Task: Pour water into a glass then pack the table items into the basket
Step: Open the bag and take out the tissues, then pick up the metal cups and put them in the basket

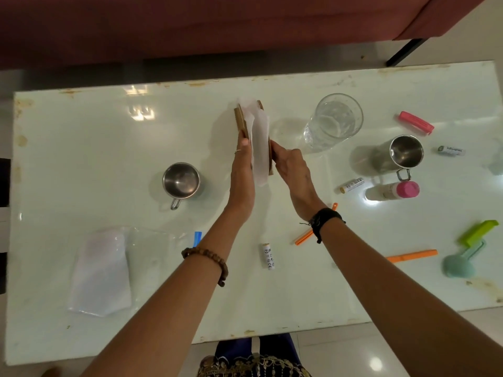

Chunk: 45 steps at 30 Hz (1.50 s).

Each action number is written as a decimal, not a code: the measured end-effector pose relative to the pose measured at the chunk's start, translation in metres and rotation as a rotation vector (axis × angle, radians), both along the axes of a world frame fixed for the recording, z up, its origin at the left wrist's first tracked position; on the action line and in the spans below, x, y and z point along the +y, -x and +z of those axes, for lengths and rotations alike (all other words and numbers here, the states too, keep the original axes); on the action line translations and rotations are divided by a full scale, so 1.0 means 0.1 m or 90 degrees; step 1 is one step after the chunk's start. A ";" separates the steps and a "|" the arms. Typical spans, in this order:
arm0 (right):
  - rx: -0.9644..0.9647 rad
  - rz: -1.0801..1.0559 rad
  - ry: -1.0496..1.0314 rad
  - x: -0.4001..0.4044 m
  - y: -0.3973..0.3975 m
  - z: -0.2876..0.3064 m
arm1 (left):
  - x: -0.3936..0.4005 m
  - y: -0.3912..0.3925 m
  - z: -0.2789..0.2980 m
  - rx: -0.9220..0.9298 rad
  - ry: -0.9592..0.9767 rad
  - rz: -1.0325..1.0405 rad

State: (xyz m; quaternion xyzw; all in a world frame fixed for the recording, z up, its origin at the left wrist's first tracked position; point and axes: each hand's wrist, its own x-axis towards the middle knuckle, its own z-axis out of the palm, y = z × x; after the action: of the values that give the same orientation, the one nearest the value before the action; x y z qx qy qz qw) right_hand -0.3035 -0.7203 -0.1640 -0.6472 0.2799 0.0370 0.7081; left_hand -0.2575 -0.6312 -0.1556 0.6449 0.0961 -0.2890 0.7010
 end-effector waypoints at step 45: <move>0.082 -0.159 0.070 0.68 0.73 0.08 | 0.80 0.26 -0.04 0.200 -0.198 0.426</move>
State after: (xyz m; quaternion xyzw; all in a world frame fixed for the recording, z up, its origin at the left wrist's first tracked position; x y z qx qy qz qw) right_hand -0.3761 -0.6518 -0.1556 -0.6414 0.4049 -0.0252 0.6511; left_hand -0.2836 -0.5514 -0.1600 0.6244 0.4491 -0.1216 0.6274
